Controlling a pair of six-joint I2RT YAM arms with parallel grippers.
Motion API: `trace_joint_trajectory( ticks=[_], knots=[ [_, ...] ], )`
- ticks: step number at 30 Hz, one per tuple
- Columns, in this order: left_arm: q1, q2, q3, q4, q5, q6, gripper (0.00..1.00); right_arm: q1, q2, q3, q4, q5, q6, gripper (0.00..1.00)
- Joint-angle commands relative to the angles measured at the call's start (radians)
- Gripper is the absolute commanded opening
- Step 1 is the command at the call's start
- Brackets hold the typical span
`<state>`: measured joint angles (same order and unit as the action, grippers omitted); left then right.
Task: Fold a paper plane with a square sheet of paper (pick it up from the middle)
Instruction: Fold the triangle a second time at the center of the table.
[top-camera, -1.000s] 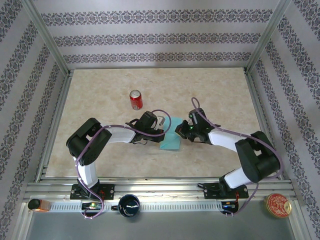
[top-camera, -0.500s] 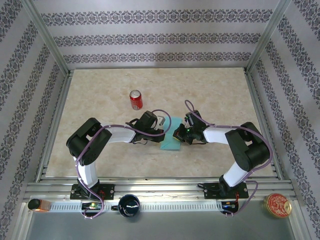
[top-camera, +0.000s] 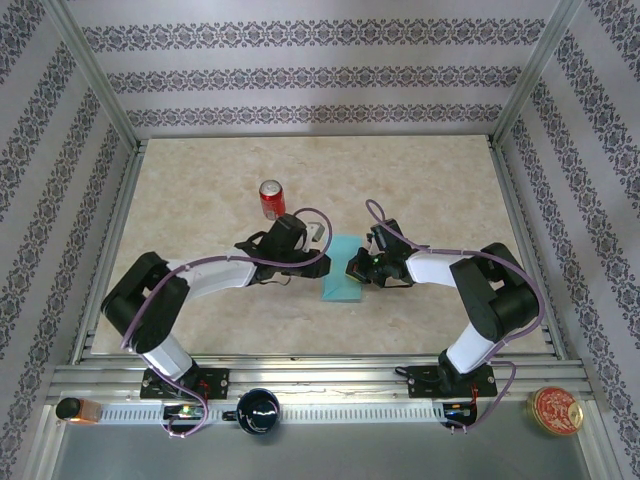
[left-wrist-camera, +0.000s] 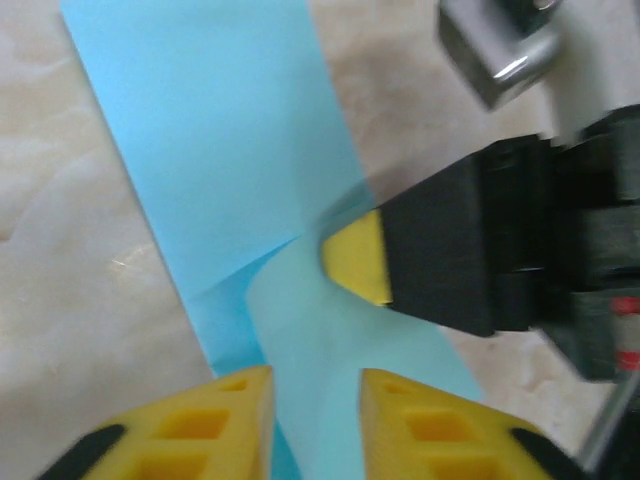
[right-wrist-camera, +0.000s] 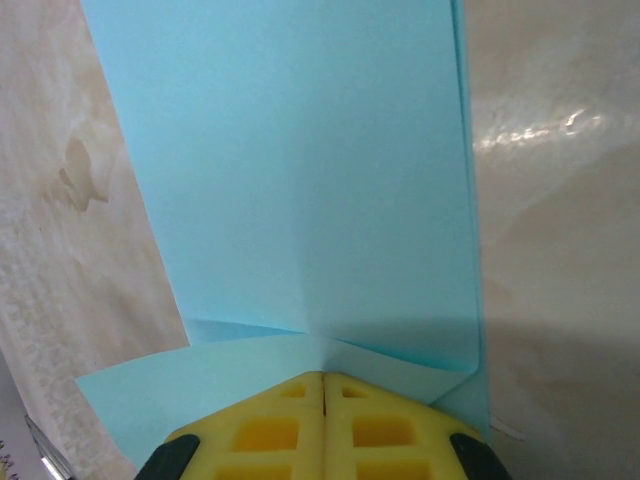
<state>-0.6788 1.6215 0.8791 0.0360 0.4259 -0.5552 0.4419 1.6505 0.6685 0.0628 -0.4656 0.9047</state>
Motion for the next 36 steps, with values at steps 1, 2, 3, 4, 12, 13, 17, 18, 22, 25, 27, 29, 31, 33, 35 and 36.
trace_joint_trajectory(
  ticks=[1,2,3,4,12,13,17,18,22,25,27,29,31,33,35,36],
  knots=[
    [0.0,-0.028,-0.028,0.007,0.077,-0.077,0.15,-0.008,0.024,-0.007,-0.084,0.028,-0.023,0.01],
    [-0.007,-0.026,-0.026,0.012,0.101,-0.086,0.13,-0.008,0.022,-0.009,-0.085,0.03,-0.021,0.01],
    [-0.016,-0.021,-0.019,0.015,0.122,-0.091,0.12,-0.008,0.02,-0.01,-0.085,0.031,-0.02,0.01],
    [-0.025,-0.013,-0.009,0.012,0.139,-0.093,0.12,-0.008,0.019,-0.009,-0.088,0.032,-0.019,0.01],
    [-0.071,0.103,0.076,-0.026,0.175,-0.096,0.08,-0.008,0.014,-0.015,-0.083,0.034,-0.01,0.01],
    [-0.071,0.116,0.084,-0.026,0.177,-0.098,0.08,-0.008,0.014,-0.015,-0.083,0.033,-0.009,0.01],
    [-0.073,0.159,0.12,-0.036,0.177,-0.093,0.08,-0.008,0.015,-0.017,-0.082,0.031,-0.006,0.01],
    [-0.071,0.17,0.131,-0.041,0.177,-0.087,0.08,-0.008,0.015,-0.016,-0.081,0.03,-0.006,0.01],
    [-0.072,0.214,0.166,-0.073,0.196,-0.07,0.08,-0.008,0.017,-0.018,-0.081,0.028,-0.006,0.01],
    [-0.072,0.236,0.166,-0.087,0.194,-0.066,0.08,-0.008,0.017,-0.02,-0.08,0.028,-0.004,0.01],
    [-0.072,0.245,0.163,-0.093,0.197,-0.063,0.08,-0.008,0.017,-0.021,-0.08,0.03,-0.004,0.01],
    [-0.072,0.249,0.155,-0.095,0.194,-0.06,0.08,-0.008,0.017,-0.023,-0.078,0.03,-0.003,0.01],
    [-0.074,0.251,0.145,-0.097,0.189,-0.057,0.08,-0.008,0.017,-0.023,-0.078,0.03,-0.001,0.01],
    [-0.073,0.254,0.136,-0.096,0.186,-0.054,0.08,-0.008,0.017,-0.023,-0.079,0.031,-0.001,0.01],
    [-0.072,0.256,0.126,-0.092,0.188,-0.053,0.08,-0.008,0.016,-0.022,-0.078,0.031,0.0,0.01],
    [-0.072,0.256,0.119,-0.091,0.188,-0.054,0.08,-0.008,0.015,-0.024,-0.078,0.031,0.0,0.01]
  ],
)
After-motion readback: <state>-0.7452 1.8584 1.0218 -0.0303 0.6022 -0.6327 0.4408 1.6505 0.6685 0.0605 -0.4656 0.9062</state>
